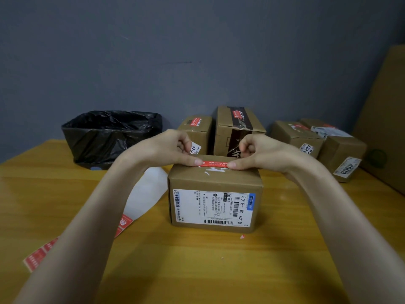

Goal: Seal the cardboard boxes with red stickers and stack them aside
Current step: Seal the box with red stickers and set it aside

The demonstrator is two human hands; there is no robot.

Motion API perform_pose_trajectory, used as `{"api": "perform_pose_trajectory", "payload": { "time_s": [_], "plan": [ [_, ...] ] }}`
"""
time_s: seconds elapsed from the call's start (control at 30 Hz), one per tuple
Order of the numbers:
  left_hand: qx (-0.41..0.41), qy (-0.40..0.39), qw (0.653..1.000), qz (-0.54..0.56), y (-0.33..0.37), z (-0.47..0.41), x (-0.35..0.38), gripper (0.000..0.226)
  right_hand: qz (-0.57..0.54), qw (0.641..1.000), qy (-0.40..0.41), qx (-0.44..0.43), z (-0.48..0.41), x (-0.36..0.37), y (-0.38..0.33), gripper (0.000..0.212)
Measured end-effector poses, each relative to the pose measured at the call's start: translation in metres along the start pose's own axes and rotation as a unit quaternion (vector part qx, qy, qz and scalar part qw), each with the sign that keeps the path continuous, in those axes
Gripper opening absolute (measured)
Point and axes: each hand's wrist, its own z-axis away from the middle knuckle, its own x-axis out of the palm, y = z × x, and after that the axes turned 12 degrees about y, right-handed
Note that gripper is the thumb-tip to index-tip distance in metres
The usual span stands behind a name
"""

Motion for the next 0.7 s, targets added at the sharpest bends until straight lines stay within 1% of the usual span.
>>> {"api": "perform_pose_trajectory", "payload": {
  "time_s": [0.13,0.27,0.3,0.33,0.37,0.43,0.47,0.5,0.53,0.63,0.7],
  "plan": [
    [-0.004,-0.026,0.999,0.036,-0.002,0.001,-0.007,0.023,-0.045,0.999,-0.013,-0.002,0.001,-0.004,0.004,0.03],
    [-0.001,-0.035,0.999,0.032,-0.001,0.004,-0.011,0.023,-0.055,0.998,-0.017,-0.005,0.003,-0.006,0.004,0.024],
    [-0.001,-0.035,0.999,0.02,0.0,0.005,-0.012,0.028,-0.052,0.999,-0.01,-0.006,0.004,-0.006,0.004,0.022],
    [0.001,-0.041,0.999,-0.005,0.001,0.007,-0.013,0.04,-0.052,0.999,-0.004,-0.008,0.004,-0.006,0.004,0.021],
    [0.005,-0.058,0.997,-0.042,0.002,0.009,-0.014,0.057,-0.056,0.998,0.0,-0.009,0.006,-0.007,0.004,0.019],
    [0.015,-0.122,0.986,-0.11,0.005,0.014,-0.015,0.09,-0.073,0.997,-0.002,-0.012,0.008,-0.01,0.004,0.018],
    [0.016,-0.157,0.979,-0.13,0.006,0.015,-0.015,0.1,-0.079,0.997,-0.006,-0.014,0.01,-0.012,0.004,0.017],
    [0.015,-0.183,0.973,-0.143,0.006,0.016,-0.013,0.104,-0.081,0.997,-0.011,-0.015,0.011,-0.015,0.004,0.016],
    [0.017,-0.196,0.968,-0.156,0.005,0.015,-0.011,0.104,-0.078,0.997,-0.017,-0.017,0.012,-0.016,0.005,0.015],
    [0.037,-0.176,0.966,-0.186,0.004,0.014,-0.006,0.098,-0.038,0.998,-0.033,-0.032,0.016,-0.022,0.003,0.017],
    [0.047,-0.168,0.969,-0.173,0.006,0.014,-0.003,0.095,0.003,0.998,-0.036,-0.047,0.019,-0.025,0.001,0.019]
  ]
}}
